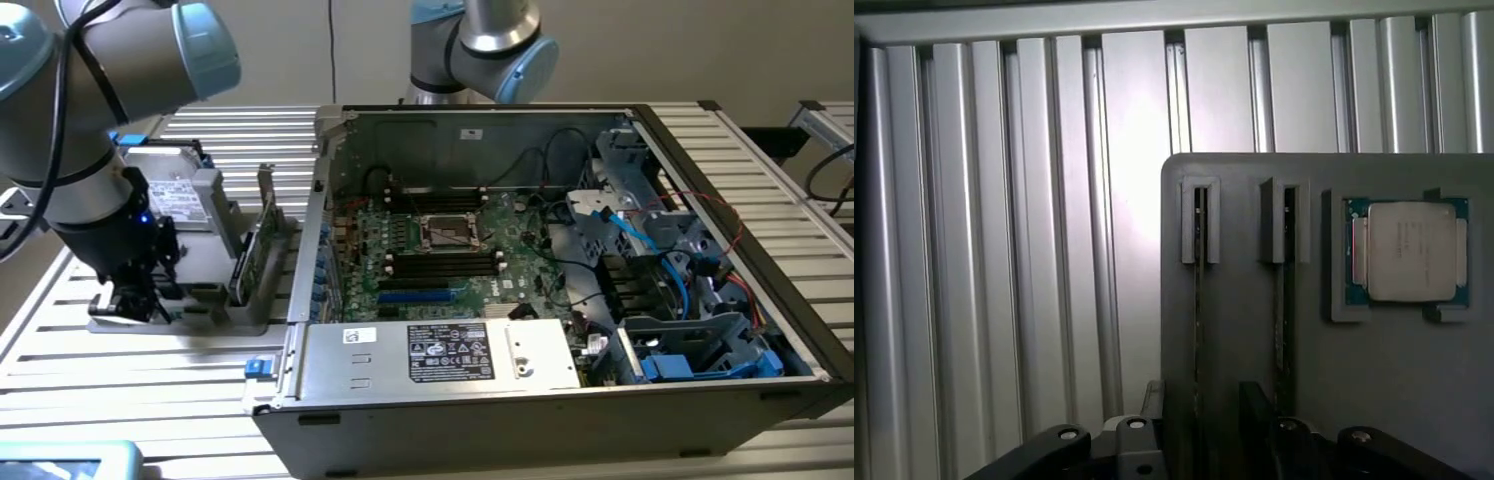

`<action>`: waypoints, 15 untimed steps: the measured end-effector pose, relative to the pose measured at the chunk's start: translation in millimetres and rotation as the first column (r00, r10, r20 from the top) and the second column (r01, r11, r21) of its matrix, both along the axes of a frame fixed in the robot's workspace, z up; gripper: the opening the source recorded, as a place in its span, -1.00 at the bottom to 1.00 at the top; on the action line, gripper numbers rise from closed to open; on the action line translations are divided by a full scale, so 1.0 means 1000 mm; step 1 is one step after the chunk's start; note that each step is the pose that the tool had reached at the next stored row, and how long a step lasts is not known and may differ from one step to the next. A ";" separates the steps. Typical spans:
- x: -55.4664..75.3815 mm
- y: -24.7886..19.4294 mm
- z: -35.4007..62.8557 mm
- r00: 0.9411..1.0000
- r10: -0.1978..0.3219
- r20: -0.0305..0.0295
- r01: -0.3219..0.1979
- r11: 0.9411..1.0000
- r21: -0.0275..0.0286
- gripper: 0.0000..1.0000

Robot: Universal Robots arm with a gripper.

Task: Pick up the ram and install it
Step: 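Pick up the ram and move it above insertion slot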

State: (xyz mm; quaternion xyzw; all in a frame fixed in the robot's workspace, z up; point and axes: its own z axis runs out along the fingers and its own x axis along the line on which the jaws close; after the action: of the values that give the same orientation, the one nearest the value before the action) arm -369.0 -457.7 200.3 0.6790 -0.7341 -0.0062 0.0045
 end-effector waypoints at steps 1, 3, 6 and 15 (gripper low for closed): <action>0.000 0.0000 -0.0008 1.000 0.000 0.000 0.000 1.000 0.000 -0.15; 0.000 0.0000 -0.0019 1.000 0.000 0.000 0.000 1.000 0.000 -0.20; 0.000 0.0000 -0.0023 1.000 0.000 0.000 0.000 1.000 0.000 -0.45; -0.001 0.0000 0.0289 1.000 0.000 0.003 0.000 1.000 0.000 -0.74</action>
State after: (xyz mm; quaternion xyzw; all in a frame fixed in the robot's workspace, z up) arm -369.6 -457.7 229.2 0.6789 -0.7342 -0.0051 0.0033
